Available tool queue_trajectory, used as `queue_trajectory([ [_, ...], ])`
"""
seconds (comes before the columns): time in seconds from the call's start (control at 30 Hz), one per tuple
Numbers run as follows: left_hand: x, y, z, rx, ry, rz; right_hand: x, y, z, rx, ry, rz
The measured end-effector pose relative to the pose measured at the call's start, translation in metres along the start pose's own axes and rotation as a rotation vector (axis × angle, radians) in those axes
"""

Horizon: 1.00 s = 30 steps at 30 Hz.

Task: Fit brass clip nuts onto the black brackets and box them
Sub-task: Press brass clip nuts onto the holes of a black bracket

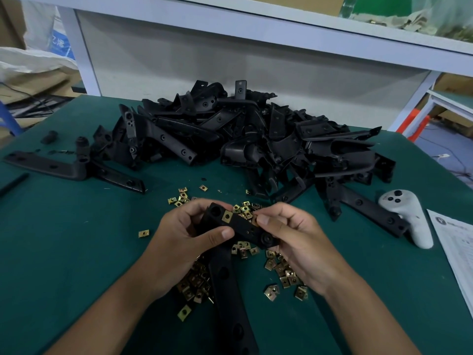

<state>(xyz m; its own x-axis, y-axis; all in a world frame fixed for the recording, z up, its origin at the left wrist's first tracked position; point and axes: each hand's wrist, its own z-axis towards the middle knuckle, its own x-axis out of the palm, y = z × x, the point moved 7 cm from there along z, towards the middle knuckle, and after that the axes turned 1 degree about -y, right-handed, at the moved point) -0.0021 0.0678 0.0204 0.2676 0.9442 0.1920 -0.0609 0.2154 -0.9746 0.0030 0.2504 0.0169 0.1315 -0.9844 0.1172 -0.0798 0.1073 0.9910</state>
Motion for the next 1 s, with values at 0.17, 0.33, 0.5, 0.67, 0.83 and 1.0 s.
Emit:
queue_trajectory([
  [0.17,0.000,0.000,0.000,0.004,-0.002,-0.006,-0.002,-0.001,0.000,-0.022,-0.005,-0.068],
  [0.33,-0.001,0.001,0.001,-0.001,-0.006,-0.005,-0.002,-0.001,0.002,-0.029,-0.003,-0.104],
  [0.5,-0.005,0.001,0.002,0.012,-0.072,-0.037,-0.003,0.002,0.001,-0.031,0.022,-0.105],
  [0.67,-0.008,0.001,0.002,0.030,-0.119,-0.031,0.004,0.004,-0.002,-0.122,0.099,-0.233],
  [0.83,-0.008,0.003,0.003,0.026,-0.133,-0.020,0.001,0.012,-0.004,-0.226,-0.030,-0.294],
  [1.0,-0.008,0.001,0.002,0.044,-0.118,-0.020,0.002,0.010,-0.005,-0.218,-0.017,-0.331],
])
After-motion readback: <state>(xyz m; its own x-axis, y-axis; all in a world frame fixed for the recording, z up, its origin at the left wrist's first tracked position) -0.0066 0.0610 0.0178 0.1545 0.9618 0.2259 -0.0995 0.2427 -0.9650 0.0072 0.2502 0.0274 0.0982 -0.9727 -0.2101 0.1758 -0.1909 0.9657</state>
